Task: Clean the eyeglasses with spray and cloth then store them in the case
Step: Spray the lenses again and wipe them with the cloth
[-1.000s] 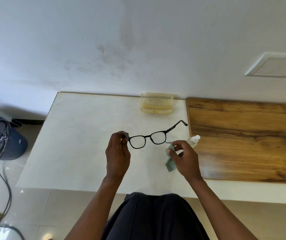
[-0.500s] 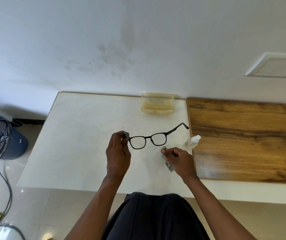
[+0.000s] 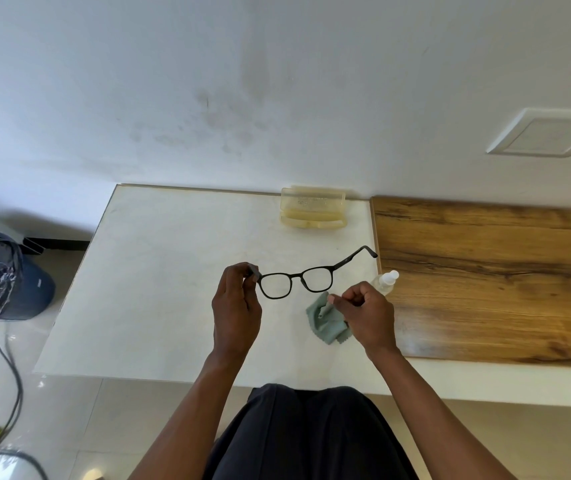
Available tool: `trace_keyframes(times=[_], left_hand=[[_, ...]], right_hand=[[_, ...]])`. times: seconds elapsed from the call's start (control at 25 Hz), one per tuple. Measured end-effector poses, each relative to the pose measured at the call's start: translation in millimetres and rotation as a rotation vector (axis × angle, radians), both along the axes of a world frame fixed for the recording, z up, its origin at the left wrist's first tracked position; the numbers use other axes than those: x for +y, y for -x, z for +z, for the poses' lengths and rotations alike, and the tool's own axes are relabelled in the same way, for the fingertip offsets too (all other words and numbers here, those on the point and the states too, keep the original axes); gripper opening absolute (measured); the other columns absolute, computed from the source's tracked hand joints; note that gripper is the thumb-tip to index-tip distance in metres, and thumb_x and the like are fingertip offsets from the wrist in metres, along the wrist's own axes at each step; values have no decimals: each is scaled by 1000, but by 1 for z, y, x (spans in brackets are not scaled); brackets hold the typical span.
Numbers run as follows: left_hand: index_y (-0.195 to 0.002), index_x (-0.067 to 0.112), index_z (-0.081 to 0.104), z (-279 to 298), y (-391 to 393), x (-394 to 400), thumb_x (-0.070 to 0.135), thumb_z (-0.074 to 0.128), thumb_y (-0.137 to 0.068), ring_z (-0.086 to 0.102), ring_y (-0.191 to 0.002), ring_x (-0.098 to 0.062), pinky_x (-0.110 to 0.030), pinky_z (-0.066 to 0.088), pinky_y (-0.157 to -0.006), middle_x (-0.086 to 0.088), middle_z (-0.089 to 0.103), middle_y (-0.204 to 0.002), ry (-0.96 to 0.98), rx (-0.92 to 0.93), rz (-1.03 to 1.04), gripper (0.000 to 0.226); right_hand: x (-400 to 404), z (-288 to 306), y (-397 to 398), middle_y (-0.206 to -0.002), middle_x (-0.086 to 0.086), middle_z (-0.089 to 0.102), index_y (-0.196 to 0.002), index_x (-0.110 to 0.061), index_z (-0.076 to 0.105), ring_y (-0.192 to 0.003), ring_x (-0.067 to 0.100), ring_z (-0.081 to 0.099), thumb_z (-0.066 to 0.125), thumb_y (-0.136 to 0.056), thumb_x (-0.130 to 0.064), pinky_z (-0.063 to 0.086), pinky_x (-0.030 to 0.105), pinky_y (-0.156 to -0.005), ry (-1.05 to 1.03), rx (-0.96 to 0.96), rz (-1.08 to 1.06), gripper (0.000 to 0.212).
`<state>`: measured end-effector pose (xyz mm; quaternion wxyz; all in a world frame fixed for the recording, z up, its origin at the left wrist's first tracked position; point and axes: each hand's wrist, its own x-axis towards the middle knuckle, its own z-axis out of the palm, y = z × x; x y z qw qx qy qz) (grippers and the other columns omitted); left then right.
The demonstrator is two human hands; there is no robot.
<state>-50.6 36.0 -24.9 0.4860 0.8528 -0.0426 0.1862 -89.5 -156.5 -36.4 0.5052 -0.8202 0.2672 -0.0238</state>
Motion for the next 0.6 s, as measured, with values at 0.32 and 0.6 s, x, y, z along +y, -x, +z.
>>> trace_keyframes(times=[0.32,0.6], left_hand=[[-91,2,55,3,-1,-1,-14,50,-85,50,-82,3,0,37,-74,3,56,-89,10,5,-16,18],[-102,7,56,9,1,-3,-5,56,-87,55,-86,13,2,38,-73,15,62,-90,99,52,-26,20]], right_hand=[[0,16,-15,-92,-6,58,-102,-29,56,-67,12,59,71,-80,-18,54,33,-67,-323,-120,-32,29],[0,13,-16,-73,-3,66,-101,-6,67,-69,13,65,60,-88,-8,57,30,-76,-277,-192,-46,14]])
